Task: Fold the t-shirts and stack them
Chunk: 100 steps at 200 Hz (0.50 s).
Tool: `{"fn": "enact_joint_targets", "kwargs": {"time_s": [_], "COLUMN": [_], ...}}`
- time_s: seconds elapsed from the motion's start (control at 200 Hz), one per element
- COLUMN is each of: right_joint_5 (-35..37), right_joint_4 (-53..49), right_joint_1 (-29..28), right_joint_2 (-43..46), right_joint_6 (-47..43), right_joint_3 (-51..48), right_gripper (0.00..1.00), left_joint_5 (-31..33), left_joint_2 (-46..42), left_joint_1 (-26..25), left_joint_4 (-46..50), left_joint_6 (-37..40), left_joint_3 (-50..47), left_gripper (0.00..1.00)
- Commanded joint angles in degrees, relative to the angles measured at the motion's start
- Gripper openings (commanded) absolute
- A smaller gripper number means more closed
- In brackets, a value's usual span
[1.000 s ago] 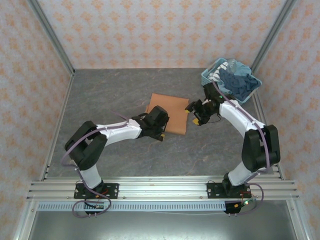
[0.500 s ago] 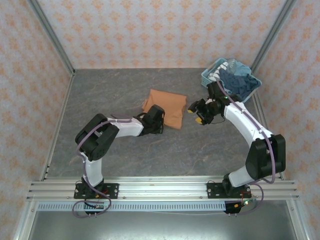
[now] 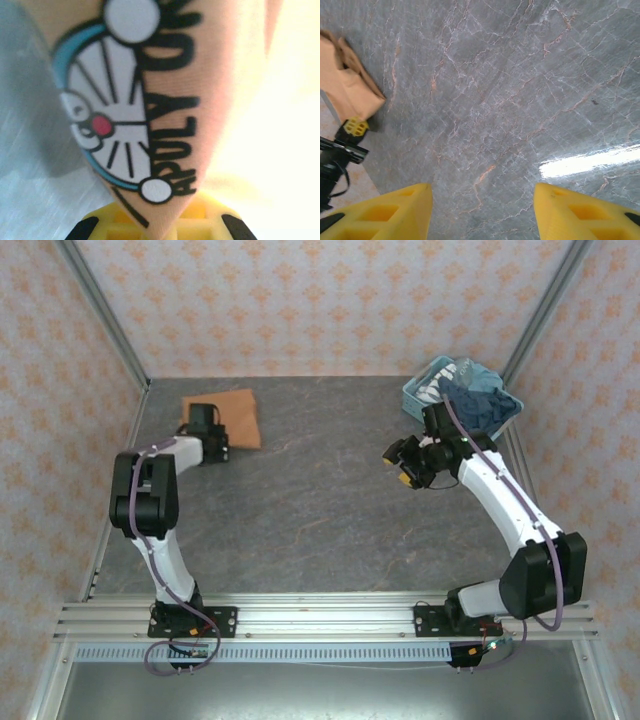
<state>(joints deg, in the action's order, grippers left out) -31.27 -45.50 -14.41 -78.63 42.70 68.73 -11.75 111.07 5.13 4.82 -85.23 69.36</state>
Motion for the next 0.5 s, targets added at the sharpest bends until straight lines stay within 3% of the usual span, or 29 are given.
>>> {"fn": "enact_joint_targets", "kwargs": {"time_s": [0.0,0.185,0.495], "right_joint_5": [2.4,1.1,-4.4], "right_joint_4": [-2.2,0.0,10.6], "right_joint_1": [0.4,0.4,0.3], "right_joint_2": [2.0,2.2,3.5], "right_joint_6": [-0.9,-0.5,-0.2], "right_joint_3": [0.1,0.3,0.1], "right_gripper": [0.56,0.56,0.56], "left_joint_5": [-3.5,-10.1,-8.9], "left_joint_2": [4.5,15.3,19.3], "left_joint_1": [5.3,11.4,13.9], "left_joint_4": [5.4,12.7,24.3], "left_joint_6": [10.0,20.1,33.7], "left_joint_3": [5.5,20.7,31.0], "left_gripper": [0.05,0.05,0.05]}}
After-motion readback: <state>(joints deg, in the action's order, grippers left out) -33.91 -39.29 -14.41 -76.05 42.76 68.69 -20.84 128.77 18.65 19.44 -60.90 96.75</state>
